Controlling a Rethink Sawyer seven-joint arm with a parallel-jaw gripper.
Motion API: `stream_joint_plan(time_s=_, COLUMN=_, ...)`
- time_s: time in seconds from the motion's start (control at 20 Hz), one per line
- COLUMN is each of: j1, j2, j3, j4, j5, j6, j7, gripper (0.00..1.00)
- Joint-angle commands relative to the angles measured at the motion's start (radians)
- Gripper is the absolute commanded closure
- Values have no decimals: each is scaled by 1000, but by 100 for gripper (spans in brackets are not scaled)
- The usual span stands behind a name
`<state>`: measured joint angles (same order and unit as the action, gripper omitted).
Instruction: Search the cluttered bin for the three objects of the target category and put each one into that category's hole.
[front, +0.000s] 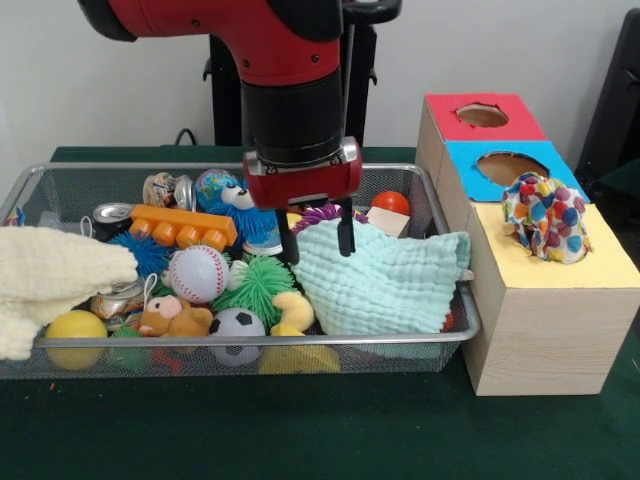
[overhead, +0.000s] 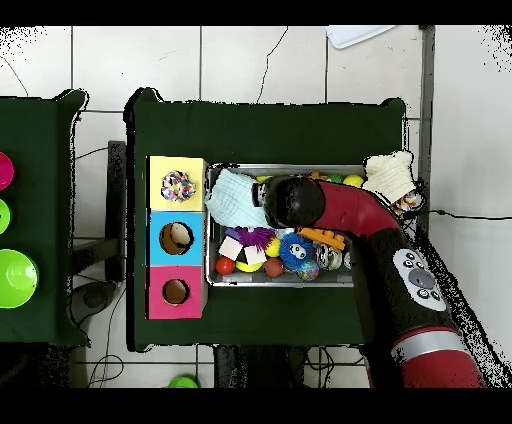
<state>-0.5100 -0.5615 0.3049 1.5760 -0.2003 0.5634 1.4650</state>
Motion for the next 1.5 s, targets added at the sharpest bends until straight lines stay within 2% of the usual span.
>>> stream_joint_plan(time_s=0.05, j1=99, j2=111, j3=-70, j4=-43, j5=-32, j6=-80, j7=200, gripper=0)
stream_joint_plan(time_s=0.55, j1=199, j2=244, j3=-187, j4=-145, j5=-20, j6=-156, j7=215, gripper=0)
stream_joint_plan(time_s=0.75, j1=232, j2=265, j3=-231, j4=-163, j5=-11, j6=-202, j7=229, gripper=0)
stream_joint_plan(time_s=0.8, j1=232, j2=264, j3=-231, j4=-158, j5=-12, j6=-241, j7=208, gripper=100)
stream_joint_plan(time_s=0.95, j1=223, j2=265, j3=-218, j4=-173, j5=-27, j6=-215, j7=159, gripper=100)
stream_joint_plan(time_s=1.2, j1=206, j2=225, j3=-215, j4=-169, j5=-19, j6=-140, j7=119, gripper=100)
stream_joint_plan(time_s=1.5, j1=160, j2=133, j3=-198, j4=-134, j5=-32, j6=-39, j7=28, gripper=100)
